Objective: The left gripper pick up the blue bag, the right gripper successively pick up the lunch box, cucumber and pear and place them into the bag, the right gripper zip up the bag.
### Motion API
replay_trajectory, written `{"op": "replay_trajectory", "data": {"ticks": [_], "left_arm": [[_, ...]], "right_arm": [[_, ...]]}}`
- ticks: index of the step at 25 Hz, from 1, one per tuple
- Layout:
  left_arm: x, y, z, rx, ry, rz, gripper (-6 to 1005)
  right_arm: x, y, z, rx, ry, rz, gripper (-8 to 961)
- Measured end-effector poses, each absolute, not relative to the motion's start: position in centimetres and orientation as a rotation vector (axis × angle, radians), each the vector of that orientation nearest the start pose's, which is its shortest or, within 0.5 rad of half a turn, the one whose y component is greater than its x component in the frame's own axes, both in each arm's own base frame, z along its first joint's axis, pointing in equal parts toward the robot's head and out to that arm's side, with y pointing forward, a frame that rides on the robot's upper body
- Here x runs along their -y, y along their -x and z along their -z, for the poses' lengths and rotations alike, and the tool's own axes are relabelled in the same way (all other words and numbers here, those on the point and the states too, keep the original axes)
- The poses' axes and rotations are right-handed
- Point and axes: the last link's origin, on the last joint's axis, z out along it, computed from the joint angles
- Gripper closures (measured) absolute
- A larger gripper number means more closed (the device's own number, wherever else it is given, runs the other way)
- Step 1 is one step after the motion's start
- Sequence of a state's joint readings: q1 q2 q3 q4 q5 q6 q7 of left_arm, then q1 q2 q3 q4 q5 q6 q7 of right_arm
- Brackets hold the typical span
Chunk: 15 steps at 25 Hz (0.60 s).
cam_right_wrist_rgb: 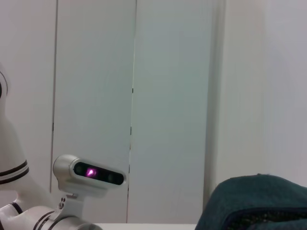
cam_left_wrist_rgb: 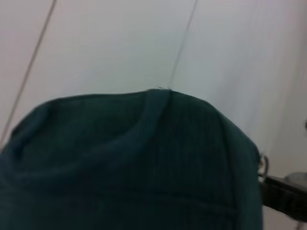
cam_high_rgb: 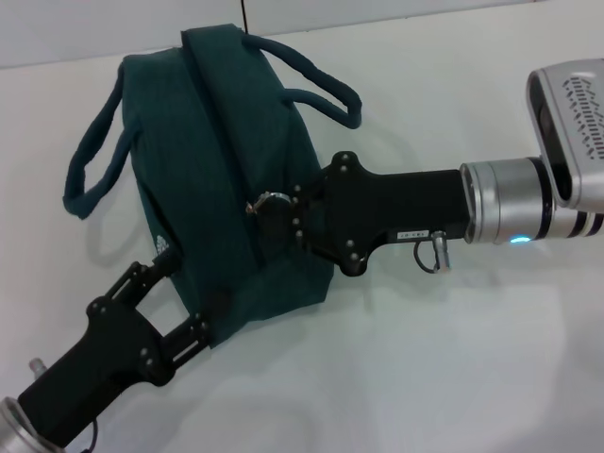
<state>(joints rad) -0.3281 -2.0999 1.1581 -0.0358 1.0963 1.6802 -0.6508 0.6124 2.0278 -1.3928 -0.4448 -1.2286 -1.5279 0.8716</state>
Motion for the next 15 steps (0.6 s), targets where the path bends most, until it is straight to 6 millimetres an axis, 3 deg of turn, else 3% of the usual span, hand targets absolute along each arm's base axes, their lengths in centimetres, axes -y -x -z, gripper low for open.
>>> {"op": "replay_trajectory", "data": {"ticks": [7, 15], "left_arm": [[-20.7, 28.9, 6.8, 0.708, 2.291, 1.265, 151], [-21.8, 28.7, 7.4, 0.689, 2.302, 1.207, 166]], "right_arm": [[-32.4, -18.5, 4.8, 0.096, 2.793, -1.069, 915], [-32.4, -18.6, 4.8, 0.091, 2.79, -1.066, 911]]}}
